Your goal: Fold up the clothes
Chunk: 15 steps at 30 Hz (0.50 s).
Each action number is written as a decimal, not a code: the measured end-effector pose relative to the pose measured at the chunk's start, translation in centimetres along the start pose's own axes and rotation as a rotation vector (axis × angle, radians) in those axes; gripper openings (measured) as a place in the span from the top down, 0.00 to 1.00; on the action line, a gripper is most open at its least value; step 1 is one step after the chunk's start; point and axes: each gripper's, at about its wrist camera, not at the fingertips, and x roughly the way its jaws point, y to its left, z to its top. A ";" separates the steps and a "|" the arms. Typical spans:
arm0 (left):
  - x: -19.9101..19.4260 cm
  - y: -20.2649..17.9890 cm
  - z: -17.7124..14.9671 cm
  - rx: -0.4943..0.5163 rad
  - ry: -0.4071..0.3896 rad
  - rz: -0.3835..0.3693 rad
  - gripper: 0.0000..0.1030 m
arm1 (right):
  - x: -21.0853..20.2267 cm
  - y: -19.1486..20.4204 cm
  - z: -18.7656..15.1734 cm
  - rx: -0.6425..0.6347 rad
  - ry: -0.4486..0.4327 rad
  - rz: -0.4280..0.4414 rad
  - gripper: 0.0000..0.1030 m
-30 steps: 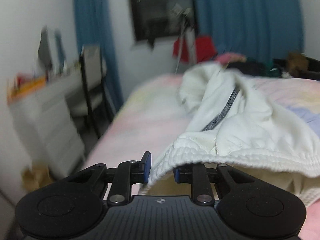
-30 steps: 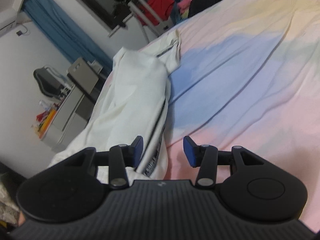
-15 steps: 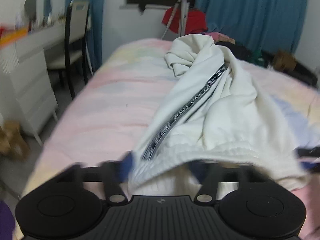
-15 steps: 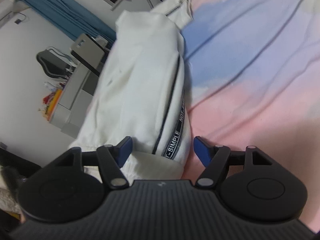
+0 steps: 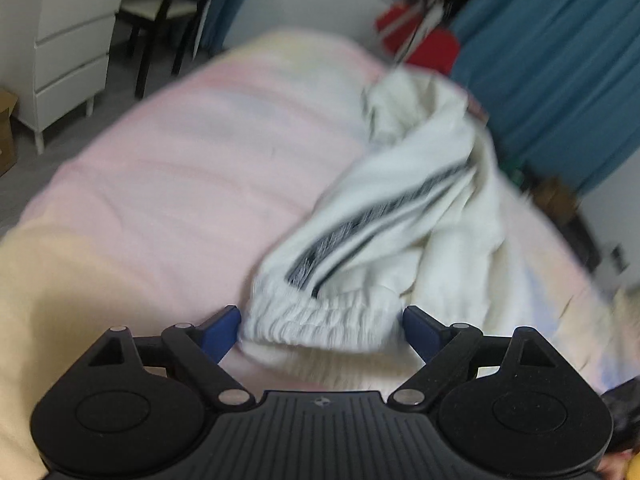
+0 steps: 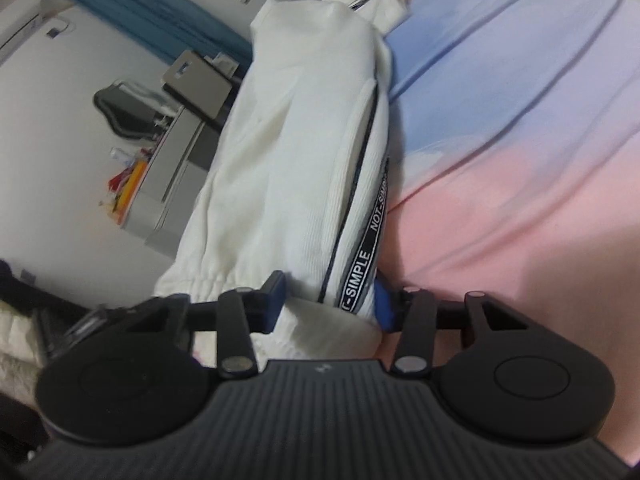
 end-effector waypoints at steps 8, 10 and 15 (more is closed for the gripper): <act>0.8 -0.2 0.5 -0.004 -0.022 0.027 0.38 | 0.1 -0.2 -0.5 0.047 0.022 0.064 0.55; 0.4 -0.6 0.5 0.016 -0.056 0.030 0.48 | -0.1 0.1 -0.8 0.058 0.009 0.056 0.61; -1.5 -2.4 2.1 0.062 -0.188 0.041 0.76 | -1.4 2.5 -1.8 0.036 -0.040 0.040 0.78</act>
